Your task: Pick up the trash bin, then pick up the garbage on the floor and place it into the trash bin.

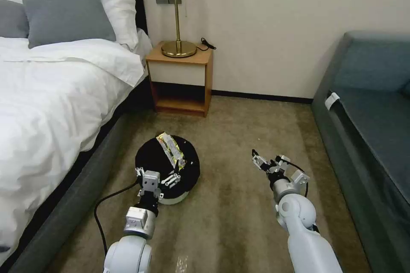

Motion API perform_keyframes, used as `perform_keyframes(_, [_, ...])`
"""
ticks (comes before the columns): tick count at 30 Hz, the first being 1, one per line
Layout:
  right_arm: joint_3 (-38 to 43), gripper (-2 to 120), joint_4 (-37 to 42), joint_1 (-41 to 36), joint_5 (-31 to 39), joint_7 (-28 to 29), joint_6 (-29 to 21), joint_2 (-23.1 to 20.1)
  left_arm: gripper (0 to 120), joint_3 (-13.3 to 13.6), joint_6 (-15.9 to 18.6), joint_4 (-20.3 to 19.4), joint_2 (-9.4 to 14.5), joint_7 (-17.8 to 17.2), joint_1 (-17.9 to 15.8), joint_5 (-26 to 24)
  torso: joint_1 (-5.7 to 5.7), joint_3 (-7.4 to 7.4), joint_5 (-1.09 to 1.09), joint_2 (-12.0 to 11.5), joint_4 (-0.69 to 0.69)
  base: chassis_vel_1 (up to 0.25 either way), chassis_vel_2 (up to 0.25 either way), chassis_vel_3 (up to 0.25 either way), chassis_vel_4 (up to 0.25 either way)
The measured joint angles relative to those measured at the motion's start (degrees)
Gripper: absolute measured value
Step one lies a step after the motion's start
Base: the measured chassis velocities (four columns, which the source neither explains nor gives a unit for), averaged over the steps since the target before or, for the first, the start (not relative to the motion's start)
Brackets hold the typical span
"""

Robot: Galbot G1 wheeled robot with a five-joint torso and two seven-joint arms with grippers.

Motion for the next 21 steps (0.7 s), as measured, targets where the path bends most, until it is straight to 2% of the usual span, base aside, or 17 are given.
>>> perform_keyframes(7, [0.0, 100, 0.0, 0.0, 0.0, 0.0, 0.0, 0.0, 100, 0.0, 0.0, 0.0, 0.0, 0.0, 0.0, 0.0, 0.00, 0.00, 0.00, 0.0, 0.00, 0.209, -0.216, -0.206, 0.204])
perform_keyframes(21, [0.0, 100, 0.0, 0.0, 0.0, 0.0, 0.0, 0.0, 100, 0.0, 0.0, 0.0, 0.0, 0.0, 0.0, 0.0, 0.00, 0.00, 0.01, 0.0, 0.00, 0.288, -0.287, -0.294, 0.283])
